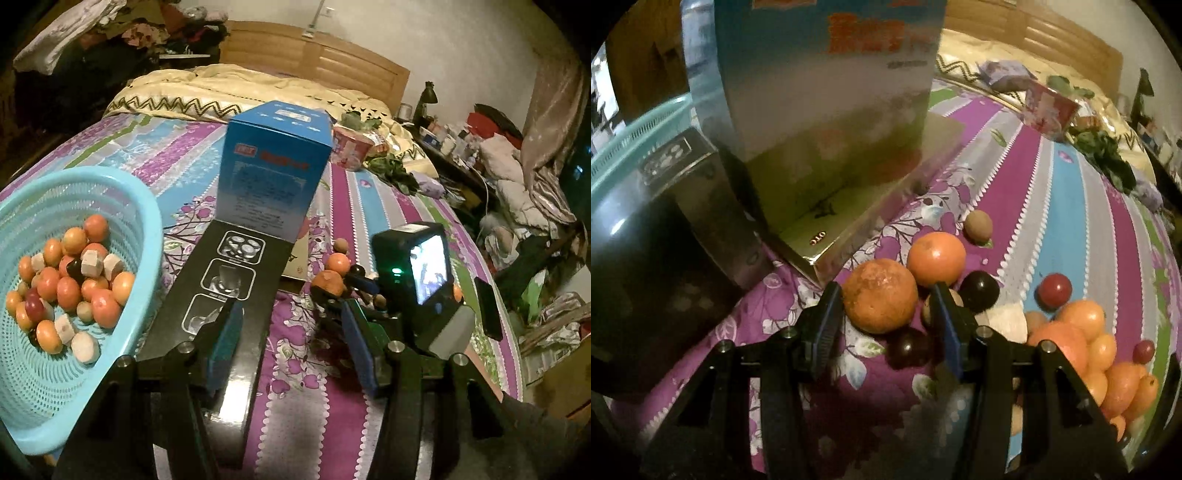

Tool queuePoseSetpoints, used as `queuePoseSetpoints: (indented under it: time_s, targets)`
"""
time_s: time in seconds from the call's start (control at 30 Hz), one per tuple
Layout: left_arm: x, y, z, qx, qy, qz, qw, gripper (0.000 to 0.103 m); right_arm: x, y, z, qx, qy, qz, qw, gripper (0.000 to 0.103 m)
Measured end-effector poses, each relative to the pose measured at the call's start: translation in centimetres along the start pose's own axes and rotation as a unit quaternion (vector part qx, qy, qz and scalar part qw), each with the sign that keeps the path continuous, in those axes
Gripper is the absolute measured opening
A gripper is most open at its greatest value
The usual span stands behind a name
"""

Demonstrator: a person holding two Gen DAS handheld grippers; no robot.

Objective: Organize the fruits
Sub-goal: 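Grasp a tangerine with the right tool while the left tool grasps a dark plum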

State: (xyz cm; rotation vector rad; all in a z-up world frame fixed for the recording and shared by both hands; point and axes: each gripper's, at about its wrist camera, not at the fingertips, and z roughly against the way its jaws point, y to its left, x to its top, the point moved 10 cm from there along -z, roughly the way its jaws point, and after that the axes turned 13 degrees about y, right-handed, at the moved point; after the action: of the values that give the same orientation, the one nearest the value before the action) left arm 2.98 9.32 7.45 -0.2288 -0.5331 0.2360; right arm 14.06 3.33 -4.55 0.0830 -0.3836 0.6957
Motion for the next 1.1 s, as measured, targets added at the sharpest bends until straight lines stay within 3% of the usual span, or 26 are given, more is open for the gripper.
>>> queuePoseSetpoints:
  time_s: [0.1,0.23,0.37,0.47,0.57,0.67,0.93,1.1]
  targets:
    - [-0.1,-0.6,0.0,-0.001,0.001,-0.01,1.0,0.057,0.0,-0.4,0.5,0.007,0.0,-0.017,1.0,0.041]
    - [-0.5,-2.4,-0.5,-0.011,0.011,-0.035,0.9993,0.057,-1.8,-2.7,5.3,0.037,-0.043,-0.078,0.995,0.041]
    - [-1.8,-5.3,-3.1,-0.045,0.046,-0.064,0.9958,0.057,-8.4,-6.1,7.9,0.035,-0.026,-0.156,0.987,0.041]
    - [-2.7,-6.8,-7.0,-0.052,0.079,-0.078,0.9924,0.057,-14.1,-7.6,7.5,0.029,0.013,-0.196,0.98,0.041]
    - [-2.6,-7.8,-10.5,-0.063,0.099,-0.084,0.9896,0.056,-17.8,-8.2,6.8,0.042,0.032,-0.225,0.973,0.042]
    - [-2.1,-7.9,-13.1,-0.066,0.109,-0.075,0.989,0.049,-18.2,-8.2,7.4,0.046,0.016,-0.228,0.973,0.044]
    - [-1.3,-7.3,-16.4,-0.037,0.127,-0.058,0.9895,0.049,-18.5,-8.2,6.3,0.051,0.022,-0.222,0.973,0.046]
    - [-0.9,-7.0,-17.1,-0.025,0.117,-0.052,0.9914,0.049,-18.2,-8.3,6.9,0.05,0.0,-0.23,0.972,0.045]
